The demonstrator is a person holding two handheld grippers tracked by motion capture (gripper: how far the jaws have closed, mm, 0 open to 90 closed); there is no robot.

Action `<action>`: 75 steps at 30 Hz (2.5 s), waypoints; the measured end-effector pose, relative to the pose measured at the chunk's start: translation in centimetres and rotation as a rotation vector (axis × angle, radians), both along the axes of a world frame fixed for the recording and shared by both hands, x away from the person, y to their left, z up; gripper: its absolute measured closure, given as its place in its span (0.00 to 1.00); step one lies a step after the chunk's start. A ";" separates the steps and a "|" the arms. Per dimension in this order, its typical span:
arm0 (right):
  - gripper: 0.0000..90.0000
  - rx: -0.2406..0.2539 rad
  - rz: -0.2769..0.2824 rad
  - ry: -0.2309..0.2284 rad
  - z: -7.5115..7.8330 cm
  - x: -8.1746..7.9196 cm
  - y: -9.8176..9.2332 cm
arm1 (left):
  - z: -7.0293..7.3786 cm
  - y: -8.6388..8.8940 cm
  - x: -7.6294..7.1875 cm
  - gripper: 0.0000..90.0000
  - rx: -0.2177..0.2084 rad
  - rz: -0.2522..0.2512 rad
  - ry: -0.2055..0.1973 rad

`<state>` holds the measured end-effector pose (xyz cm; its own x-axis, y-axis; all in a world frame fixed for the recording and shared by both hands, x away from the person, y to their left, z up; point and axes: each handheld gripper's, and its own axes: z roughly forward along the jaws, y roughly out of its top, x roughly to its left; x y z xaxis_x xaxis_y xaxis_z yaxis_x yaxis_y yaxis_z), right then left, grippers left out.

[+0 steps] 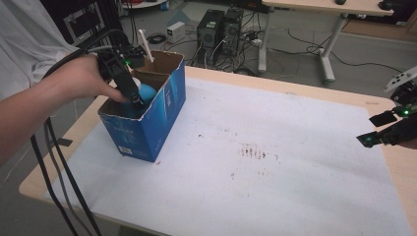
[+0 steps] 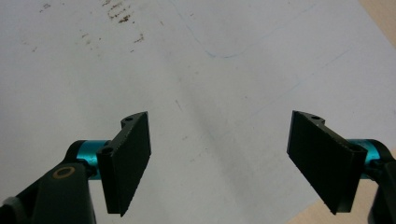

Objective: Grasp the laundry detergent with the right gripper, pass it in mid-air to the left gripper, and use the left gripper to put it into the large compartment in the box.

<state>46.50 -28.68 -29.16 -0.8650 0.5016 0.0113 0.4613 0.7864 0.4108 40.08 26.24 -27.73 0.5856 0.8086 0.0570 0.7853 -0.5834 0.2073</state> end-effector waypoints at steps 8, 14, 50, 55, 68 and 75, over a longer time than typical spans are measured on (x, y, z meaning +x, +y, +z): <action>0.24 0.001 -0.002 0.004 -0.1 0.1 0.0 | 0.0 -0.1 0.0 0.42 0.004 -0.001 0.004; 0.24 0.002 -0.004 0.006 0.0 0.1 0.1 | 0.0 -0.1 0.0 0.42 0.004 -0.003 0.004; 0.24 0.028 0.065 0.021 0.3 -0.5 1.5 | 7.5 -2.9 0.1 0.21 0.027 -0.171 -0.074; 0.24 0.034 0.086 0.019 0.6 -0.9 2.0 | 7.9 -5.7 0.8 0.21 0.014 -0.252 -0.076; 0.24 0.039 0.147 0.014 1.2 -2.5 4.6 | 5.9 -12.3 1.9 0.21 -0.008 -0.426 -0.051; 0.24 0.066 0.179 0.010 1.7 -3.5 6.0 | 4.8 -15.1 2.2 0.21 -0.013 -0.502 -0.062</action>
<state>43.00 -22.65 -27.42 -0.9401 0.3373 0.0485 0.3208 0.8279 0.4601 42.29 11.18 -22.96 0.8981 0.4294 0.0956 0.3949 -0.8827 0.2547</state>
